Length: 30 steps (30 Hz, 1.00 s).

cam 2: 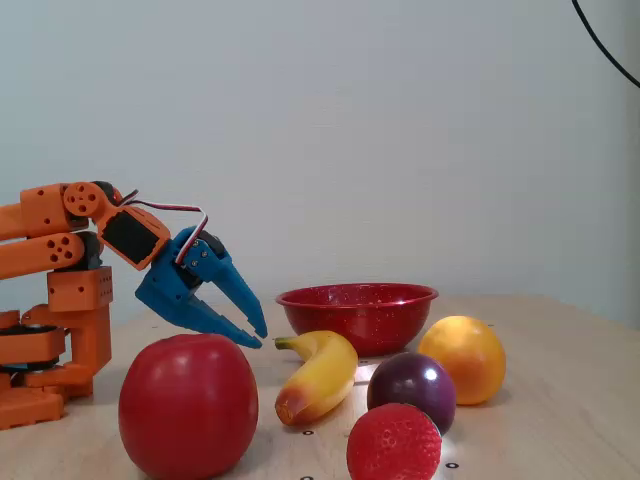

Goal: Put the banana in the red bowl.

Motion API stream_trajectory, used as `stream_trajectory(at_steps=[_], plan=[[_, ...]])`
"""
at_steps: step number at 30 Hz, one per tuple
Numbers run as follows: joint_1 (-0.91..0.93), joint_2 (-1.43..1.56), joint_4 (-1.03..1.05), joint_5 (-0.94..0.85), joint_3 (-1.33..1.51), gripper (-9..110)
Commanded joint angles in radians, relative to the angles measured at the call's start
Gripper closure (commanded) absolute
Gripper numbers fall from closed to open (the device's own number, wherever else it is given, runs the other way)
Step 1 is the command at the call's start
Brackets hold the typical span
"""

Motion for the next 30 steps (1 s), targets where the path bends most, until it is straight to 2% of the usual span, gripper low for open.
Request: stream_trajectory(at_steps=[1,16,30], plan=[[-0.002,0.014,0.008,0.011,0.008,101],[0.003,-0.002,0.012,0.035,-0.009,101],[0.057,-0.405,-0.018,0.259,-0.342,101]])
